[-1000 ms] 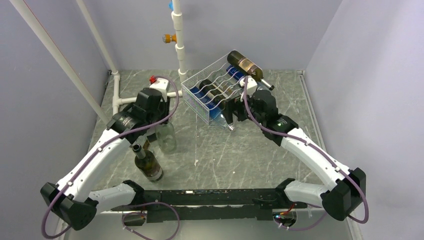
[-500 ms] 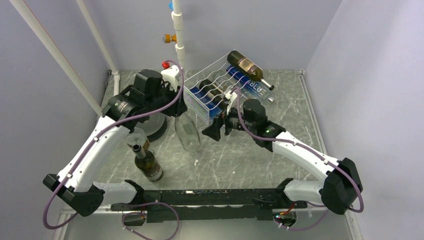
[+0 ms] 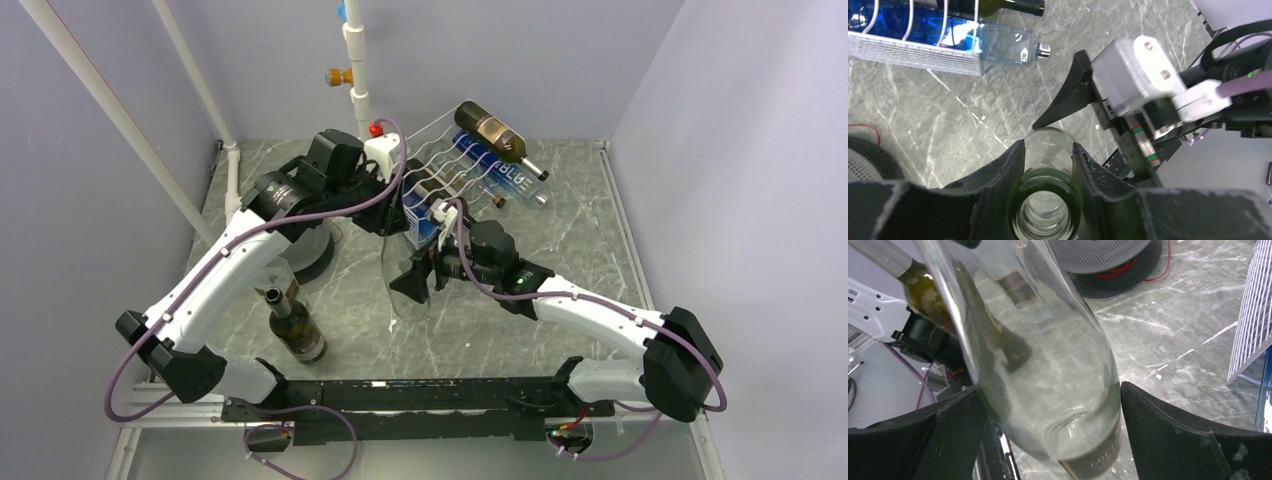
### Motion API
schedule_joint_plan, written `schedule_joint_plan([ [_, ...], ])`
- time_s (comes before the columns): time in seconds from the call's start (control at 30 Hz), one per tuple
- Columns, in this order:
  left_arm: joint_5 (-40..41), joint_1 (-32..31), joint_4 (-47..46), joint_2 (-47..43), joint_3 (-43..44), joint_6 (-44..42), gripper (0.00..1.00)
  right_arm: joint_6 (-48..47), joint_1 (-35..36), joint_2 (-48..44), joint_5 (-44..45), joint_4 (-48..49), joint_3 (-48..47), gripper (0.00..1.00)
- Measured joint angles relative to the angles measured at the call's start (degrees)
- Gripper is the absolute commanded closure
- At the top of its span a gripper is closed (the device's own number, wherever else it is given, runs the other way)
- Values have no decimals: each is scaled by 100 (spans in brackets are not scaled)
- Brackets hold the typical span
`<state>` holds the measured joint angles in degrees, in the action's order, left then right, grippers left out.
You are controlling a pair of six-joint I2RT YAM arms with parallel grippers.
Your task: Put the wine bottle on the wine rack
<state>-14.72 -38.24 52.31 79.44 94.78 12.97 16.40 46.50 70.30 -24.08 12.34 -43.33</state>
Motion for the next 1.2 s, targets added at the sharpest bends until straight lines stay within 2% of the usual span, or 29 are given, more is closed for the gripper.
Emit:
schedule_joint_plan([
  [0.13,-35,-149,24,155,221,2,100,-13,240,55,481,197,98,0],
  [0.2,-37,-221,52,208,284,2,100,33,367,70,752,352,210,8],
  [0.23,-37,-249,63,227,297,4,100,61,415,72,885,424,275,20],
  [0.3,-20,-295,83,286,332,-2,98,52,474,63,1038,542,365,69],
  [0.33,-20,-304,94,337,369,-2,85,31,509,50,1086,601,402,93],
  [0.37,-44,-304,94,396,415,7,69,105,540,33,1113,658,435,100],
  [0.4,-55,-304,133,452,468,20,52,177,553,17,1152,678,457,100],
  [0.47,-59,-315,127,509,520,28,7,247,540,-13,1200,704,496,100],
  [0.5,-28,-315,105,525,557,-2,1,404,538,-37,1300,734,544,100],
  [0.67,-81,-293,-175,411,811,116,0,820,483,-238,1661,627,863,100],
  [0.8,109,-321,-564,-61,710,-44,0,1182,476,-562,1969,181,903,100],
  [1.03,466,-321,-2146,-1650,-870,-479,1,1939,155,-1515,2710,-446,719,100],
  [1.2,201,-321,-3132,-2000,-1803,-754,0,2516,-369,-1853,2975,-503,479,100],
])
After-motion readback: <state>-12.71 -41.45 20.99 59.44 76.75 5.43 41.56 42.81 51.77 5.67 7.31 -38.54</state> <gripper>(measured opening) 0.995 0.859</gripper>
